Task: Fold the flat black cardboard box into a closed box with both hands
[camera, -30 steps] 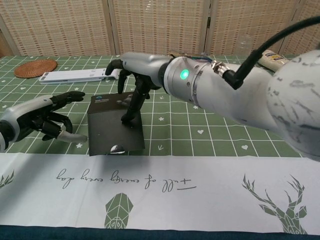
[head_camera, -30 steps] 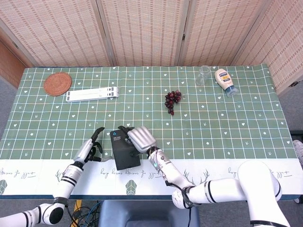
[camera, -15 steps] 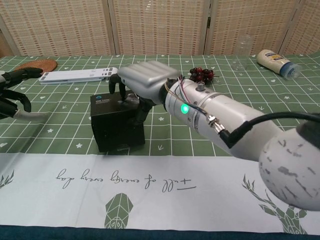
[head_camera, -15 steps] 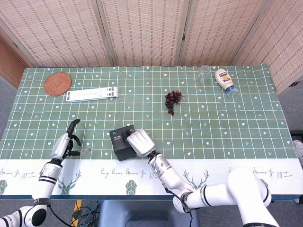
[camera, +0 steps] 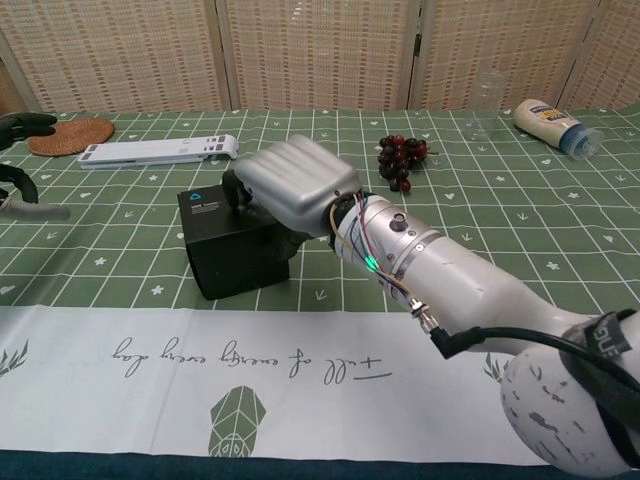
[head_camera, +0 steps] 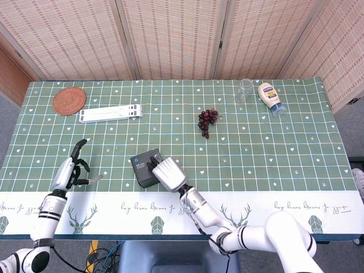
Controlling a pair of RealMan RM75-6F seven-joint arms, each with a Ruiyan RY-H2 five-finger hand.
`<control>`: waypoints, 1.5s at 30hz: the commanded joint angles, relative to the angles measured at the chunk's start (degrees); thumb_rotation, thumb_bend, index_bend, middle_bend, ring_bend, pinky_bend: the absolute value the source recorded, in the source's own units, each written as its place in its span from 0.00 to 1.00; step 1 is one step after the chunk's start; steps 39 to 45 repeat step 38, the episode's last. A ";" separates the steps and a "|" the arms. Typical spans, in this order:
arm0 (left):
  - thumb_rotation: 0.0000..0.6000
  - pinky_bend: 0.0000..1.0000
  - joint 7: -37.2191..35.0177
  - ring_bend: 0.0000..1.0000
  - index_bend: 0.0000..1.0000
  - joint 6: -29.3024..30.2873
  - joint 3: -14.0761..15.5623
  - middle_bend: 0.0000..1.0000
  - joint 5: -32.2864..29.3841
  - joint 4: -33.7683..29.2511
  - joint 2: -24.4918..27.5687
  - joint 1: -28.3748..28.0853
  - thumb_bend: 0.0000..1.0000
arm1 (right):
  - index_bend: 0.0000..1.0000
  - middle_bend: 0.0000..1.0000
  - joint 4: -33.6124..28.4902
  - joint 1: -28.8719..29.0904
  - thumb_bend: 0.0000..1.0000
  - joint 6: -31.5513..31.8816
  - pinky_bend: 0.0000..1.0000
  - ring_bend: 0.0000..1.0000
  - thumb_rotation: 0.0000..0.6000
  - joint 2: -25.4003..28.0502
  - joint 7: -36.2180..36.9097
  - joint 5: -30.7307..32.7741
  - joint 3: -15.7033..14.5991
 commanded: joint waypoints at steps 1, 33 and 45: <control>1.00 0.87 -0.39 0.55 0.00 0.09 -0.11 0.00 0.25 -0.05 0.25 0.13 0.08 | 0.35 0.37 0.23 -0.67 0.30 -0.20 1.00 0.76 1.00 -0.13 -0.21 -1.04 0.47; 1.00 0.50 41.13 0.19 0.00 25.56 8.08 0.00 6.82 -9.99 9.83 14.04 0.08 | 0.21 0.25 -37.46 -38.76 0.29 26.89 0.52 0.33 1.00 51.13 14.07 -13.02 -13.64; 1.00 0.50 43.95 0.19 0.00 31.18 10.36 0.00 8.97 -11.51 8.99 18.43 0.08 | 0.21 0.25 -35.43 -45.08 0.29 30.85 0.52 0.32 1.00 51.55 17.45 -14.35 -14.78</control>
